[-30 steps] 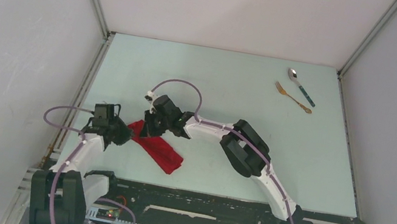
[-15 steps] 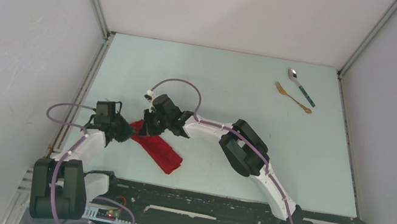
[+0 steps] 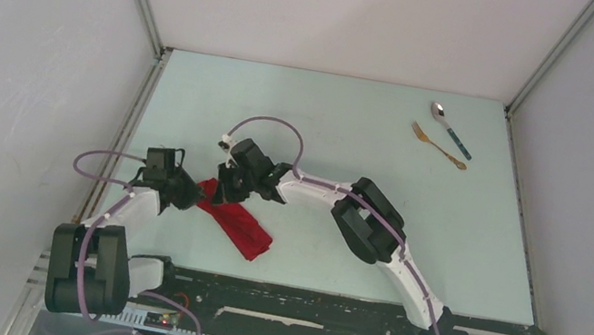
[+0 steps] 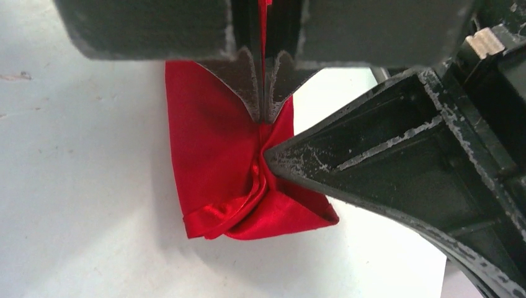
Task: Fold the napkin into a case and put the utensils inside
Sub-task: Stuff the top corner of the smaller-rectangle-folded napkin into the folded napkin, then pick up the smaller rectangle-folded napkin from the center of the board, then turn over the smaller rectangle-folded napkin at the center of the board.
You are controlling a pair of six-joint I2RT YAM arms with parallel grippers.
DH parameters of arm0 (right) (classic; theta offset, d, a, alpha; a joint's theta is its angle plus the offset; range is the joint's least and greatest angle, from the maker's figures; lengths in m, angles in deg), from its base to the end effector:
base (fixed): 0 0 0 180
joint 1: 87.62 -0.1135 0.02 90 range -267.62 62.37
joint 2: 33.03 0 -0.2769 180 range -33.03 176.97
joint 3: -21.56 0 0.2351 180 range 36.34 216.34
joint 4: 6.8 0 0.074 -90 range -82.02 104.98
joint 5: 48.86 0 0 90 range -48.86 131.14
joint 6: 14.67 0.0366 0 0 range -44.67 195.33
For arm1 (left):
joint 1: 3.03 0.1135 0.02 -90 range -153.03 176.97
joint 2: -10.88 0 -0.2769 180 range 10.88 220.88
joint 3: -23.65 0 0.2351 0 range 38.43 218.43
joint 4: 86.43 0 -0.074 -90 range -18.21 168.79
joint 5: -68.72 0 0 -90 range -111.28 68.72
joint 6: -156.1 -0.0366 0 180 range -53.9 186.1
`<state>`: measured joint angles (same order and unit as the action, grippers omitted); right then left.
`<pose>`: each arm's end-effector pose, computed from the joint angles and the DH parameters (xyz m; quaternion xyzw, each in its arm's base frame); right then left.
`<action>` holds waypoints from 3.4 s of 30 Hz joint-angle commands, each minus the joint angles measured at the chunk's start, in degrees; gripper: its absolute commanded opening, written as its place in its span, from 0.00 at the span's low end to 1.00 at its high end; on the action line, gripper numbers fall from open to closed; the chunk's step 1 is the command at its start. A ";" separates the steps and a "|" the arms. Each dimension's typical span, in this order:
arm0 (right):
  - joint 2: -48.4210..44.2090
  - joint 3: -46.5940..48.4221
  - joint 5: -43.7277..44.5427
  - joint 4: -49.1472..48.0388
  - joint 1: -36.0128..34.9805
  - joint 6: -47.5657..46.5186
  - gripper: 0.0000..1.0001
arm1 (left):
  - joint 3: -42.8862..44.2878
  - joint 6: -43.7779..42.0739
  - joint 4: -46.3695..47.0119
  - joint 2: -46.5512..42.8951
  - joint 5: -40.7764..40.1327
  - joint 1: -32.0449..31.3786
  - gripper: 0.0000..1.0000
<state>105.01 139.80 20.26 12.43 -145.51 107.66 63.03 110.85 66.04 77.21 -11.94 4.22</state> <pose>0.2713 0.4568 0.1509 -0.2724 0.8485 0.4152 0.1828 0.1817 0.0171 0.1709 -0.3938 0.8640 -0.1711 0.2630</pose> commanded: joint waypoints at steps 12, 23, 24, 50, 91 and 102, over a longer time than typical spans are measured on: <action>-17.31 -4.69 2.14 11.74 0.86 -14.19 0.08 | 1.04 -2.41 1.42 2.50 -0.37 -0.44 0.06; -26.17 -15.95 20.30 15.01 -8.25 -36.31 0.65 | 2.25 -1.42 -0.25 5.52 -2.14 -0.41 0.03; -25.37 -15.51 22.67 14.96 -9.51 -36.95 0.67 | 2.36 -1.46 -0.38 5.56 -2.14 -0.44 0.03; -10.07 -8.57 49.98 13.65 -20.28 -34.03 0.68 | 2.56 -1.55 -0.52 5.39 -1.59 -0.43 0.03; -25.72 -29.67 4.63 -6.68 -2.68 -0.28 0.00 | 12.19 -5.80 -16.26 -17.12 -0.68 -0.41 0.34; -23.55 -45.13 -16.95 -36.20 9.62 18.88 0.00 | 10.73 -8.63 -15.83 -16.19 8.80 -2.58 0.35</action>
<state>81.76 97.90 13.83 -7.88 -138.85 116.69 74.20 104.51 48.99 60.18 -8.24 3.15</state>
